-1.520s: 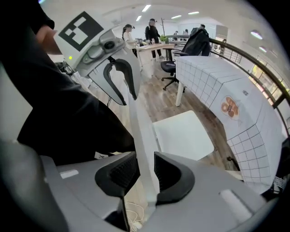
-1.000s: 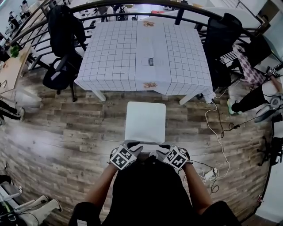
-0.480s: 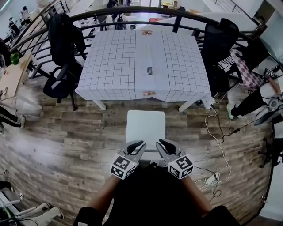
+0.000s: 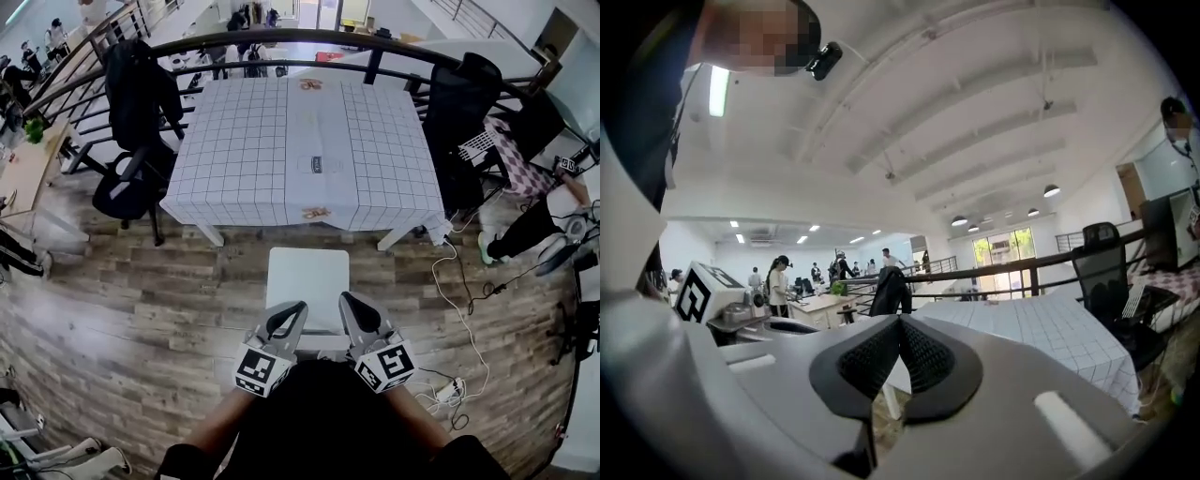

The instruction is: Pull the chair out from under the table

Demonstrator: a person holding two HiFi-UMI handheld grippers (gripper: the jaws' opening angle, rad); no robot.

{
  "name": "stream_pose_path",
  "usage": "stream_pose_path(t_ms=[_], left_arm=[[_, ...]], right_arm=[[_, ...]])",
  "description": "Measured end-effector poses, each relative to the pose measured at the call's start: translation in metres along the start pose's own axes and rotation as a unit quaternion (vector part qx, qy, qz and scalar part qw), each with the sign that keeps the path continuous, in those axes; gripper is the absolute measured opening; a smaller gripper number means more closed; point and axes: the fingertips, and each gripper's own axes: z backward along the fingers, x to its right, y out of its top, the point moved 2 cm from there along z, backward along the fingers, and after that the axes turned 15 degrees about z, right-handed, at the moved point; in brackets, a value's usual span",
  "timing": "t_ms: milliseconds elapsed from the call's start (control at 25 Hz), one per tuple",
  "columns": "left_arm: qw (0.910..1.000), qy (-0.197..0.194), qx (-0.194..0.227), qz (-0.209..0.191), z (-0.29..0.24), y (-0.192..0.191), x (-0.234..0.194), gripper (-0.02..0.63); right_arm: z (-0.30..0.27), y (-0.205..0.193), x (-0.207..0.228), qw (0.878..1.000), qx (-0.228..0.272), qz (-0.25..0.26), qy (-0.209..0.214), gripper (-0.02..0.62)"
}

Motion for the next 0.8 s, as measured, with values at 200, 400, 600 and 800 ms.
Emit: stream_pose_path(t_ms=[200,400,600,800], left_arm=[[0.9996,-0.01,0.018,-0.018,0.007,-0.005,0.019,0.011],[0.9984,0.002,0.036,-0.044,-0.004,0.026,0.011,0.009],[0.9979,0.019,0.048,-0.039,-0.001,0.023,0.004,0.009],[0.9968,0.036,0.062,-0.037,0.003,0.026,-0.001,0.011]], right_arm=[[0.016,-0.006,-0.013,0.999,0.015,0.033,-0.03,-0.003],[-0.006,0.012,-0.002,0.999,0.013,0.034,-0.036,-0.003],[-0.004,0.013,0.0,0.998,0.014,0.032,-0.047,-0.003],[0.0,0.013,0.001,0.996,0.007,0.056,-0.062,-0.003]])
